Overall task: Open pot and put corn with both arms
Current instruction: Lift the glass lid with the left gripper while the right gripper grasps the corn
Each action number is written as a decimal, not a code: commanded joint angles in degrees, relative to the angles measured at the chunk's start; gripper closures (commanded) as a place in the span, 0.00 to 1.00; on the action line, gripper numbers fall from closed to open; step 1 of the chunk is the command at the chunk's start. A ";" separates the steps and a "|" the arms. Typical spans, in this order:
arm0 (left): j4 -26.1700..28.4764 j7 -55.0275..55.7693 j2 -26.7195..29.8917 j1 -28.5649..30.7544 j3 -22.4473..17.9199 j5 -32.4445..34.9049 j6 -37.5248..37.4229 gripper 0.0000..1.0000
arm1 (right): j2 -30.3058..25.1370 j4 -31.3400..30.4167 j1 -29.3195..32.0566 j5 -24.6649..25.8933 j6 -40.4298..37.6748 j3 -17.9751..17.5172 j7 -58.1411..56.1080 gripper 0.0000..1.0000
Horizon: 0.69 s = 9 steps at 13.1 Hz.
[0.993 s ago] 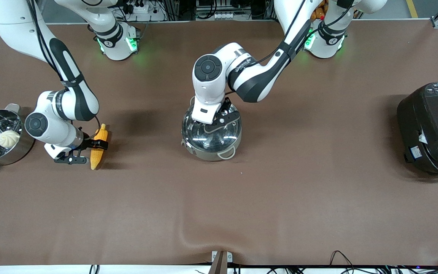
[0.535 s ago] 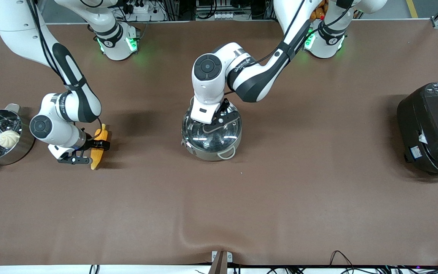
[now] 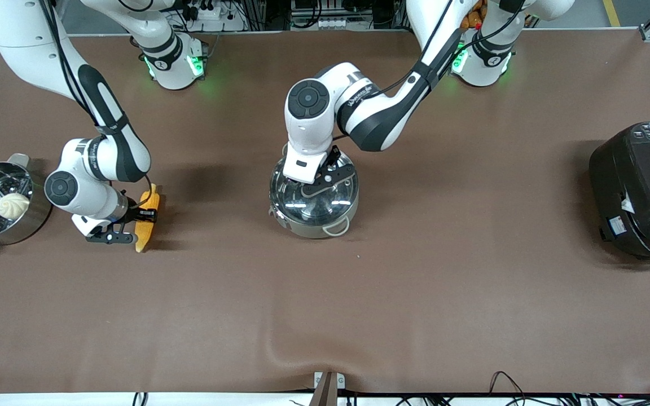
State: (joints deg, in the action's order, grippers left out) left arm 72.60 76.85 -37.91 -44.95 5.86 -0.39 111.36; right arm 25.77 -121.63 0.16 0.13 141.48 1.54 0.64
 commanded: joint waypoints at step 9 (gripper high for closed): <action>12.53 -19.23 25.15 21.01 -0.15 -0.14 -18.81 1.00 | -7.75 24.83 -3.05 -5.93 -37.02 -2.15 5.30 0.84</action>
State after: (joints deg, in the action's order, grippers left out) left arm 76.47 64.37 -18.56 -29.28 4.93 -0.34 91.74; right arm 19.06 -102.68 -0.72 -4.87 111.80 -0.45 1.57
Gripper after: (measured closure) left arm 0.498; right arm 0.639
